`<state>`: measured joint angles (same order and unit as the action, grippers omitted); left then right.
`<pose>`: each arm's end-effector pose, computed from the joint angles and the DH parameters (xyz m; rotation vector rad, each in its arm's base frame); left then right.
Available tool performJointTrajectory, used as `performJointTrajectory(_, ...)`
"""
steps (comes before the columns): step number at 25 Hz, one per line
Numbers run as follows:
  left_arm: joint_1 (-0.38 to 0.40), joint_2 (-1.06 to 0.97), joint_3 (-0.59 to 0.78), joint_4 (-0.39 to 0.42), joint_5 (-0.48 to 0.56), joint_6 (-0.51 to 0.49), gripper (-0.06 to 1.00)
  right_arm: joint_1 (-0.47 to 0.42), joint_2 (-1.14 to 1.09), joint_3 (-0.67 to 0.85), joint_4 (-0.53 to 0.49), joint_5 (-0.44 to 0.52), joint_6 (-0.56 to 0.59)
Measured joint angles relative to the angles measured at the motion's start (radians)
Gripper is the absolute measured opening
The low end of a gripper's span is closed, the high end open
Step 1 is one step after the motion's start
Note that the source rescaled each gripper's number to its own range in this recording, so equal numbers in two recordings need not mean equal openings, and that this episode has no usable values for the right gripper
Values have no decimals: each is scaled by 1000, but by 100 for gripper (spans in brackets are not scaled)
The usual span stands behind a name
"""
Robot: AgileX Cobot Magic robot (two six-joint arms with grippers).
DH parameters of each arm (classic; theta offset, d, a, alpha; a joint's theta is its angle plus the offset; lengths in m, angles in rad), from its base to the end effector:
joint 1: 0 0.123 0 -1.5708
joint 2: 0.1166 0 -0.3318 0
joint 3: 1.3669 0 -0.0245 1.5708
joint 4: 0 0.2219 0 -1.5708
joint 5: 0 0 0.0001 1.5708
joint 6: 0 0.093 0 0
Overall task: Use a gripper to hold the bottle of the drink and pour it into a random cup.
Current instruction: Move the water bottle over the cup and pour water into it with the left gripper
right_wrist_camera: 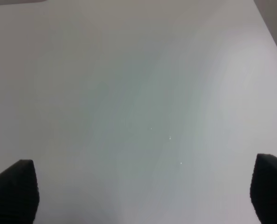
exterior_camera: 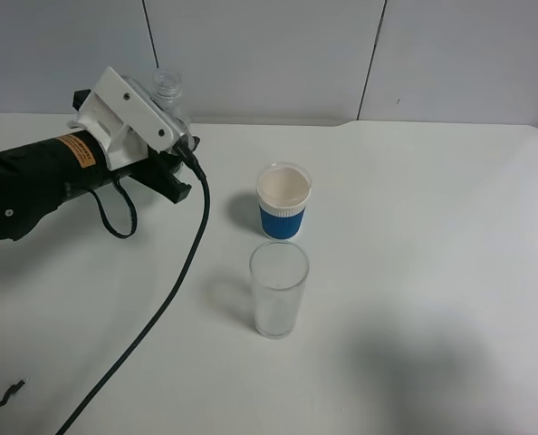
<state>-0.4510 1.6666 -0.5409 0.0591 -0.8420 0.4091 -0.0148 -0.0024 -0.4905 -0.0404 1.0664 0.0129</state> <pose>0.2635 -0.1322 0.2503 0.7973 1.5781 -0.0408 -0.0754 -0.0022 0.2595 0.0303 2.0565 -0.0497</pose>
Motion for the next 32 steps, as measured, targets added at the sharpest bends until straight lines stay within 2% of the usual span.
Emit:
performJointTrajectory(5,-79,-33,5,-138,2,146,2,0,0,0,0,0,0)
performJointTrajectory(10,-168,-34,5,-306,3,357,2,0,0,0,0,0,0)
performJointTrajectory(13,-210,-34,5,-370,3,461,2,0,0,0,0,0,0)
performJointTrajectory(18,-257,-34,5,-398,-17,543,2,0,0,0,0,0,0)
performJointTrajectory(23,-292,-34,26,-400,-77,572,2,0,0,0,0,0,0)
performJointTrajectory(32,-296,-34,47,-403,-90,669,2,0,0,0,0,0,0)
